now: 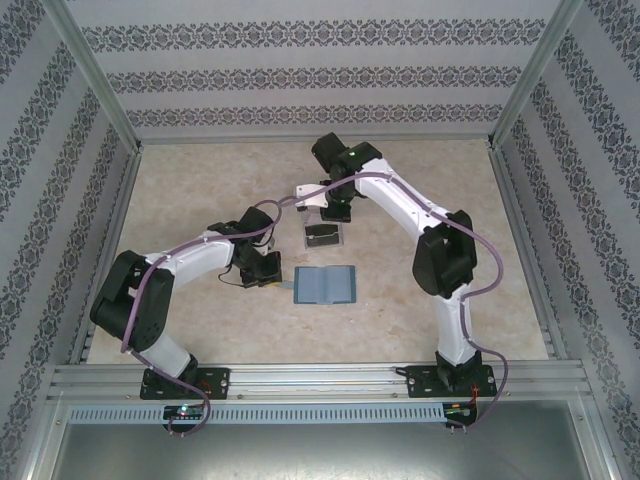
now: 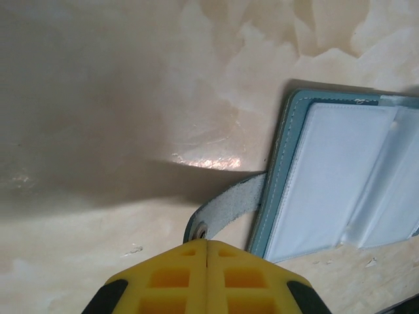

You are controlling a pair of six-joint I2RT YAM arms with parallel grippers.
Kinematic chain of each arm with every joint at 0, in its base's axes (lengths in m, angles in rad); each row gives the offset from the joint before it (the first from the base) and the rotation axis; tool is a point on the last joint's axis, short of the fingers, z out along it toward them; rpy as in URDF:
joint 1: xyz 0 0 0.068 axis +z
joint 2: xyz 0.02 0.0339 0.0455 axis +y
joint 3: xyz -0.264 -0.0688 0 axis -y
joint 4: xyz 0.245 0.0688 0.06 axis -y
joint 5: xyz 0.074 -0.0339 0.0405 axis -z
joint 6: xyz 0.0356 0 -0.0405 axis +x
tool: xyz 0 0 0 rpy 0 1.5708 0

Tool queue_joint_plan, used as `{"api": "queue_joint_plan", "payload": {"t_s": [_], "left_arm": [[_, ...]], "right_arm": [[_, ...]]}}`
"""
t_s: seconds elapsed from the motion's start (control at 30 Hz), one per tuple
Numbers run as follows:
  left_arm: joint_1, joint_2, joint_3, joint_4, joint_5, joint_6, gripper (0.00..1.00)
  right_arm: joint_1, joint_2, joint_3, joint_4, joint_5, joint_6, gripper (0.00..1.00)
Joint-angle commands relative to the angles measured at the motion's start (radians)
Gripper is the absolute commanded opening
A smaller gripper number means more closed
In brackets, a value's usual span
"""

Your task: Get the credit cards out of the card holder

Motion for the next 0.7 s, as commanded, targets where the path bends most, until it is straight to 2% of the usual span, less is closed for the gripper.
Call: {"api": "queue_joint_plan", "payload": {"t_s": [0.0, 0.17, 0.67], "left_arm": [[0.019, -0.033, -0.016, -0.017, -0.022, -0.023, 0.0], [0.024, -0.05, -0.023, -0.03, -0.029, -0.025, 0.0], [0.031, -0.058, -0.013, -0.054, -0.032, -0.025, 0.0]], "right_arm": [[-0.011, 0.058, 0.089, -0.098, 0.014, -0.069, 0.0], [-0.014, 0.125, 0.172, -0.136, 0.025, -0.092, 0.0], [0.008, 0.19, 0.244, -0.147, 0.075, -0.136, 0.0]]}}
